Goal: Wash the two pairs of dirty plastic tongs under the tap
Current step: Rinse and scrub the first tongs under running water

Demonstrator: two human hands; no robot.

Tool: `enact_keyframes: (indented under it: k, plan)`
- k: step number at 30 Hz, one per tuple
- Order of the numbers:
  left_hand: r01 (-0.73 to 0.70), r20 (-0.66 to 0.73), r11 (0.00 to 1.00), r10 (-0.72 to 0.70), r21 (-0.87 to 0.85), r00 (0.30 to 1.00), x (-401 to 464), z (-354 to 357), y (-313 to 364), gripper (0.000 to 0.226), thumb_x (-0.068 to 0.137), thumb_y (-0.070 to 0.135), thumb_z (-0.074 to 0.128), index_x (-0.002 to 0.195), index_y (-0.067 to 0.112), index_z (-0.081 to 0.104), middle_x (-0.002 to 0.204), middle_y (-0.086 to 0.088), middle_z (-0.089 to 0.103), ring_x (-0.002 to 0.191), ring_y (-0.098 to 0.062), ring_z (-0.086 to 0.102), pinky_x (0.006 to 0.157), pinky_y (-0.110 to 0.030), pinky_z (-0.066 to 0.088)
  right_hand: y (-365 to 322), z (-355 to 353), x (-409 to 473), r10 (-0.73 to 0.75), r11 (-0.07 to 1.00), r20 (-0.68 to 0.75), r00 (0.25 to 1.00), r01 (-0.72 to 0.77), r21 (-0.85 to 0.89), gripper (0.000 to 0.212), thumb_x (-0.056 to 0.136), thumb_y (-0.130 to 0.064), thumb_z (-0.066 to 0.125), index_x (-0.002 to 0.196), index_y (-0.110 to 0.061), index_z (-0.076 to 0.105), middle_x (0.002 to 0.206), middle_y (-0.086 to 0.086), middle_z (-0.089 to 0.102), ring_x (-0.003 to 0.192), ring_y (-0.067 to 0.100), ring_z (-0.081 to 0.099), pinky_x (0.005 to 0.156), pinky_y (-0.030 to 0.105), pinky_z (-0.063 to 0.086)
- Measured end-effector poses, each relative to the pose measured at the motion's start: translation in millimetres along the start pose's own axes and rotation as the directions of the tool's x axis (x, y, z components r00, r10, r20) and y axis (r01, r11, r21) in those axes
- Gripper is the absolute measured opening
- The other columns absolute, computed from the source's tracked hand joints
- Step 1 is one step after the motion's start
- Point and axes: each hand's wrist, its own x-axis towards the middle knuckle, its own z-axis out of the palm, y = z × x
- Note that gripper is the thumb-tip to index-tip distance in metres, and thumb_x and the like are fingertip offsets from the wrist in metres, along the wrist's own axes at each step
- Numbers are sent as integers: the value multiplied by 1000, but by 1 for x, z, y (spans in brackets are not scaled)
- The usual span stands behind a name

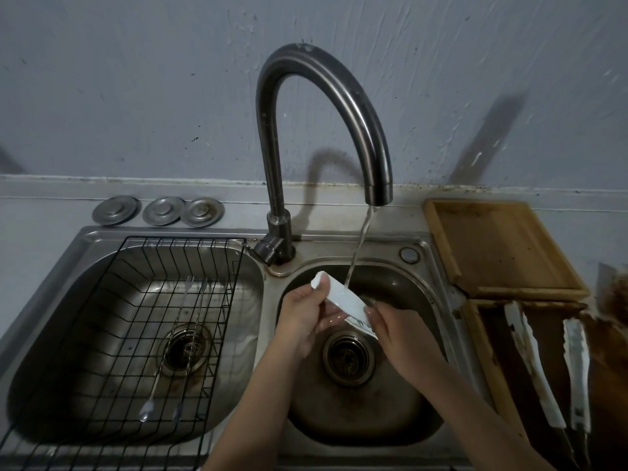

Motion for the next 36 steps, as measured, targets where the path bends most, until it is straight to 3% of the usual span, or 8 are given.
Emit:
enact_keyframes:
  k: [4,9,13,17,21,24,28,36]
  plan:
    - [-20,-8,998,20,-65,1000,3,-11,2,33,99,22,42,84,1,62,68,-13,64,56,-15,66,55,-25,58,5,0,-5,11,1000,16,1000,-11,-6,15,90,-39,52,84,-26,55,73,-14,51,65,1,50,54,13,33]
    - [-74,130,957,114,-281,985,5,-21,12,31,102,17,30,87,1,53,59,-8,68,50,-10,62,70,-33,51,8,-10,3,187,973,-106,977,-169,154,40,83,-47,59,113,-22,53,109,-4,48,89,4,48,63,9,37]
    - [-62,144,929,122,-365,982,8,-24,10,30,102,15,28,88,4,53,69,-12,66,65,-21,70,59,-32,61,2,-22,17,403,783,134,905,-417,461,42,86,-54,49,113,-22,46,89,-4,63,59,10,60,47,22,44]
    - [-56,186,917,139,-395,973,6,-22,9,24,100,7,32,90,6,55,75,-10,73,71,-19,74,63,-32,62,7,-23,18,367,912,18,930,-363,189,36,85,-51,52,75,-17,52,64,-2,53,55,12,52,49,26,37]
    - [-170,90,967,189,-188,978,6,-7,-4,44,81,-18,56,115,10,49,113,-12,65,80,-16,73,68,-28,60,0,-17,15,292,956,-84,953,-287,59,31,87,-46,55,87,-15,52,68,-8,52,57,2,50,45,17,31]
    - [-201,38,972,207,-123,978,7,2,-16,62,78,-9,67,127,14,37,122,-19,62,82,-24,72,70,-34,61,-5,-16,13,252,967,-42,967,-250,45,27,89,-40,54,89,-13,50,68,-8,53,56,-1,50,41,14,35]
    - [-127,15,978,131,-164,991,8,6,-13,37,94,14,53,125,-1,41,114,-23,63,79,-24,74,66,-34,62,-5,-20,12,248,964,-14,969,-246,105,19,91,-31,54,85,-14,46,64,-8,50,52,0,48,45,5,39]
    - [-78,19,978,83,-193,996,16,1,-4,41,99,35,37,108,-1,52,99,-20,67,87,-26,68,71,-30,61,1,-15,9,158,980,95,983,-168,109,16,93,-34,48,84,-24,41,66,-6,54,54,6,54,44,16,37]
